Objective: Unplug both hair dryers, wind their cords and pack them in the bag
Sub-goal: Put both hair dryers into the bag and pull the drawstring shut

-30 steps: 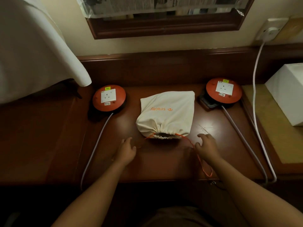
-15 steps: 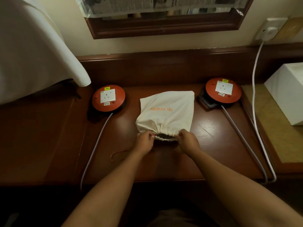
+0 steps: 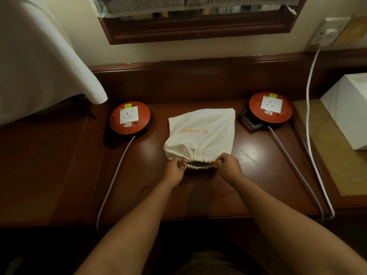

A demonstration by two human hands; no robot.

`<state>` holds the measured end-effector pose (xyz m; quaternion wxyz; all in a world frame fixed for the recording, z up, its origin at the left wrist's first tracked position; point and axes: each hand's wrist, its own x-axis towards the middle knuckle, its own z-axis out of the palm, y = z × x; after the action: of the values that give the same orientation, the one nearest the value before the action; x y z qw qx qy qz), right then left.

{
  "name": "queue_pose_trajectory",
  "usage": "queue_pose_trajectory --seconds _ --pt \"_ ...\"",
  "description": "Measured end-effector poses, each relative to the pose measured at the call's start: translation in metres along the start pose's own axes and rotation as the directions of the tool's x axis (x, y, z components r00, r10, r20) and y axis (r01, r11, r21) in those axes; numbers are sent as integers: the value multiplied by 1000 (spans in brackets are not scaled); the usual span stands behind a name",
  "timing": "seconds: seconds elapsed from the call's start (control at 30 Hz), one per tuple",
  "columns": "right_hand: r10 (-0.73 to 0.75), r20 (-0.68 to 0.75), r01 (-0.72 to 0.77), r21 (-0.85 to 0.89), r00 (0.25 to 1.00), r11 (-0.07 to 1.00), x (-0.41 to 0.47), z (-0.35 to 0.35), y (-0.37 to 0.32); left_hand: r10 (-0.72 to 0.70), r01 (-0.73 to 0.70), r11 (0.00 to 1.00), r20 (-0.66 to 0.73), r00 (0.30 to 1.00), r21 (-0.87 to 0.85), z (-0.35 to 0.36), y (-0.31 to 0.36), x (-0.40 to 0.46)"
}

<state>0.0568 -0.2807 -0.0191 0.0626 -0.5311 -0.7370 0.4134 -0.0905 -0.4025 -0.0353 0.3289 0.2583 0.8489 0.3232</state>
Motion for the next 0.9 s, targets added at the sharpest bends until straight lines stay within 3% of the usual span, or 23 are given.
queue_pose_trajectory --seconds 0.17,0.43,0.73,0.9 --pt "18 44 -21 73 999 997 4 -3 0 -17 21 999 102 995 -42 3 -6 4" --pt "32 82 -42 120 996 992 4 -6 3 84 -83 982 -1 996 173 9 -6 9" --pt "101 148 -134 233 984 963 3 -12 -4 159 -152 976 -33 987 154 5 -2 4" --pt "116 119 -141 234 986 962 3 -9 -3 111 -87 976 -113 987 198 -3 3 3"
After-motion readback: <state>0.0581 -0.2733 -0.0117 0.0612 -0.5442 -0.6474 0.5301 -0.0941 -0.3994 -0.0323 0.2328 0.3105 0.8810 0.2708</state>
